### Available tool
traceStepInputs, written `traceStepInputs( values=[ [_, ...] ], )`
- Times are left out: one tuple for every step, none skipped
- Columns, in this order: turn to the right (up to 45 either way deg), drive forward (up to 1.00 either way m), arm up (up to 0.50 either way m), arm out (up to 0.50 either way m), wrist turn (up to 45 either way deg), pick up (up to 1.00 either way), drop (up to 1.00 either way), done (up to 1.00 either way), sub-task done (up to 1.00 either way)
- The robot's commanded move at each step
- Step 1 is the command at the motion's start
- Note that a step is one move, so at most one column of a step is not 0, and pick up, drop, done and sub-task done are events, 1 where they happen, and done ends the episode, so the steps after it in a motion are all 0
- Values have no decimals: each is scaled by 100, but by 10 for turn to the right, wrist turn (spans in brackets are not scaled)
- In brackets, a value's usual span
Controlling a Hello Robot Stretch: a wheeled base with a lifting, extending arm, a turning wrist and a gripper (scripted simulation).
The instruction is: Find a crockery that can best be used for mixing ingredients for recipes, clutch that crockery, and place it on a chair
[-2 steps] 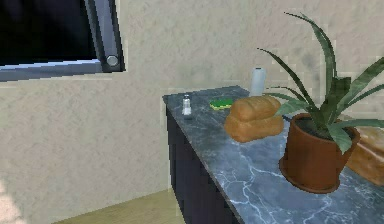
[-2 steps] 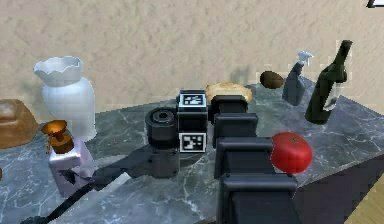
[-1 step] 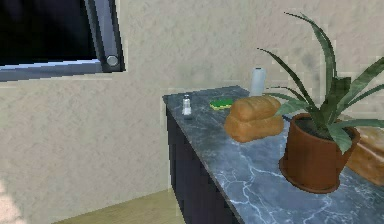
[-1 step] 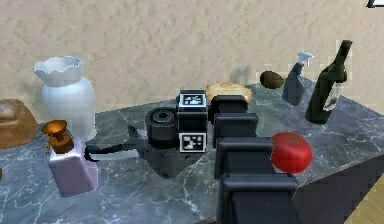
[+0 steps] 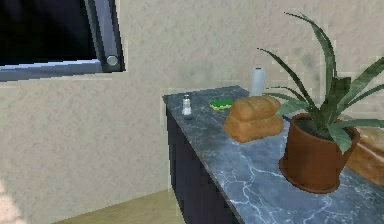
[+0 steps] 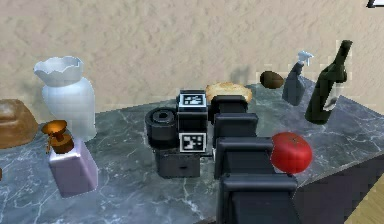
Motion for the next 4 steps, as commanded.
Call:
traceStepInputs(
  values=[
    [0, 0, -8, 0, 0, 0, 0, 0, 0],
    [0, 0, 0, 0, 0, 100, 0, 0, 0],
    [0, 0, 8, 0, 0, 0, 0, 0, 0],
    [0, 0, 0, 0, -450, 0, 0, 0, 0]
  ],
)
